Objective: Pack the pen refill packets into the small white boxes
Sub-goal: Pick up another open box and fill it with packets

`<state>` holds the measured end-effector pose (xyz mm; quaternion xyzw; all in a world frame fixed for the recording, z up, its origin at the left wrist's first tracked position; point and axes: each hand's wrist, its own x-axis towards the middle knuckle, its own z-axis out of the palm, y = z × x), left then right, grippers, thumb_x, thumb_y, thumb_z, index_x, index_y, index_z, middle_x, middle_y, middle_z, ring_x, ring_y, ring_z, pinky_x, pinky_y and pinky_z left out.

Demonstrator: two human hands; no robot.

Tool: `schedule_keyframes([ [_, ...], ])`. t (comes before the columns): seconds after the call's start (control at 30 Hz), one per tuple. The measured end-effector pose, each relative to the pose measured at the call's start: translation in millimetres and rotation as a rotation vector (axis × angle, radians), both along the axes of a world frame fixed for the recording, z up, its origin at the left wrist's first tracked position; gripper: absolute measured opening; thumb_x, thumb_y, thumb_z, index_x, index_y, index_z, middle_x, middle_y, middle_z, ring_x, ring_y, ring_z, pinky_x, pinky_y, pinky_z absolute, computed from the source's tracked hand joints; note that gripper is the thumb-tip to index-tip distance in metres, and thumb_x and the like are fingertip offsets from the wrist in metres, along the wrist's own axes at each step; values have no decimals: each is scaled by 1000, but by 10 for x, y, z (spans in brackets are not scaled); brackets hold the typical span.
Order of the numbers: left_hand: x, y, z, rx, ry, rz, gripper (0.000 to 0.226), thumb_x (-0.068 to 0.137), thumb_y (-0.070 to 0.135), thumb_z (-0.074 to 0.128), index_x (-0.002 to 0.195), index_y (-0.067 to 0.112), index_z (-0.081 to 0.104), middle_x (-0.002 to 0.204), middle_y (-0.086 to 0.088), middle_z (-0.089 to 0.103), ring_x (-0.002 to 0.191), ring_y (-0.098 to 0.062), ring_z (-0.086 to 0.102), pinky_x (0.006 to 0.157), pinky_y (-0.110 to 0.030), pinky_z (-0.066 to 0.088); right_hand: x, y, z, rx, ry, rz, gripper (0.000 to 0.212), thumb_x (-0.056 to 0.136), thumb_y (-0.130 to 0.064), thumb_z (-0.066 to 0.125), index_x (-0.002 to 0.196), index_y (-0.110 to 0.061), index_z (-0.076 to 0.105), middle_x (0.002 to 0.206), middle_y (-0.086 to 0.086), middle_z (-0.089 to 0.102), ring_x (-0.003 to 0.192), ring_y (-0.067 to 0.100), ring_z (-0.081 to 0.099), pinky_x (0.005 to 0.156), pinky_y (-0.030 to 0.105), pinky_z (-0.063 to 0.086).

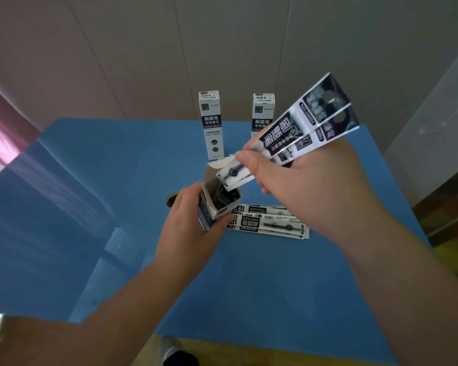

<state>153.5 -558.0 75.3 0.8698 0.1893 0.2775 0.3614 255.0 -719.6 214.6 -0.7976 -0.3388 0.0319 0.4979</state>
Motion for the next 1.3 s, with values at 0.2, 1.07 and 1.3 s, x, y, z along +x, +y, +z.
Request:
schedule_keyframes([
  [0.2,-3,-30,26,8,5,9,56,78,51,72,111,76,34,119,41,48,108,14,53,74,-7,40,10,118,-123,-113,58,49,11,84,-42,76,82,-31,73,73,-19,70,71,-11,63,54,4,44],
  [1.07,29,71,-78,-55,14,13,64,80,42,84,111,74,38,117,38,52,110,8,56,81,-15,43,653,-43,-1122,-655,-112,21,28,91,-41,69,117,-32,67,108,-15,68,89,10,61,73,27,42],
  [1.3,43,44,-48,-64,3,16,52,73,60,71,111,73,39,117,39,52,109,9,56,81,-14,42,565,8,-1576,-907,-237,151,23,90,-36,67,109,-23,70,106,-1,62,103,24,61,83,39,52],
])
